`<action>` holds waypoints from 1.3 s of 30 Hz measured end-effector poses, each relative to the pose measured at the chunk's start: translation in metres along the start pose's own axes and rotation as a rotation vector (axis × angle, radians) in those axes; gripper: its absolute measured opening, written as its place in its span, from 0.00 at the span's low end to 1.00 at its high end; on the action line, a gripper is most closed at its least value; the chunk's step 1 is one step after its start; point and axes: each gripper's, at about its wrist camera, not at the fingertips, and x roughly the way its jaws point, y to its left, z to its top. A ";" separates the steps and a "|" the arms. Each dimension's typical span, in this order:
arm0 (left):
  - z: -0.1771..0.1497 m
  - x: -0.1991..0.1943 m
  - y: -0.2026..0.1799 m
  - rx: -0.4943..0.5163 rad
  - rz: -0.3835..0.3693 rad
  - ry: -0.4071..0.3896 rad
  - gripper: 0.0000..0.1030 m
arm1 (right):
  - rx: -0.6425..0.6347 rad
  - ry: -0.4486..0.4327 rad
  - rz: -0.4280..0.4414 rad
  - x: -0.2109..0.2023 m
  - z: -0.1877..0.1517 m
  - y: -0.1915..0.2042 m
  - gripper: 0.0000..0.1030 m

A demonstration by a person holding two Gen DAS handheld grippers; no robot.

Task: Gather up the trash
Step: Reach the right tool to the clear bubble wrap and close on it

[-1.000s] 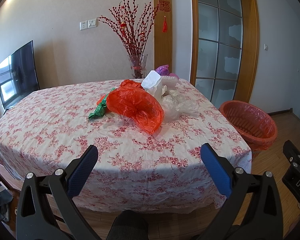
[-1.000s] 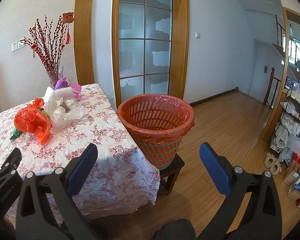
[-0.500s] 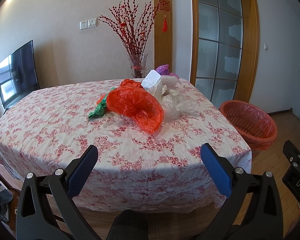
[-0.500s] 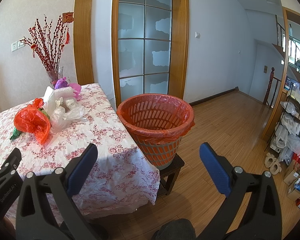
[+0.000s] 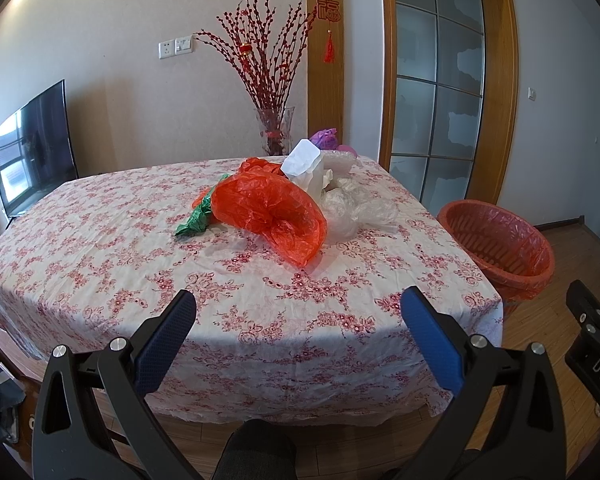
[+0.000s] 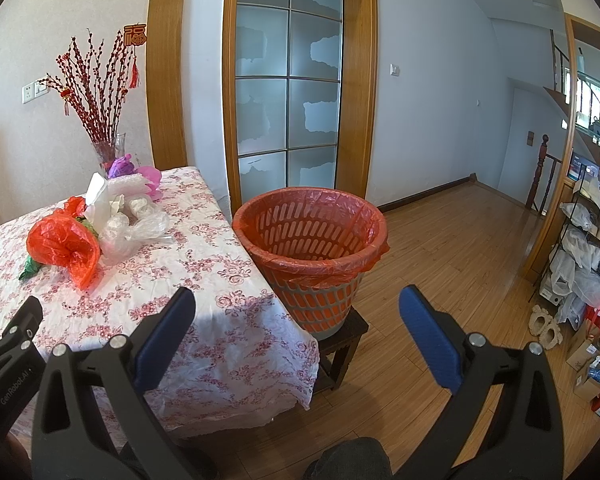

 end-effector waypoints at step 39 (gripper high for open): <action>0.046 0.113 0.137 -0.151 0.143 0.037 0.98 | -0.088 0.185 0.366 0.167 0.064 0.185 0.75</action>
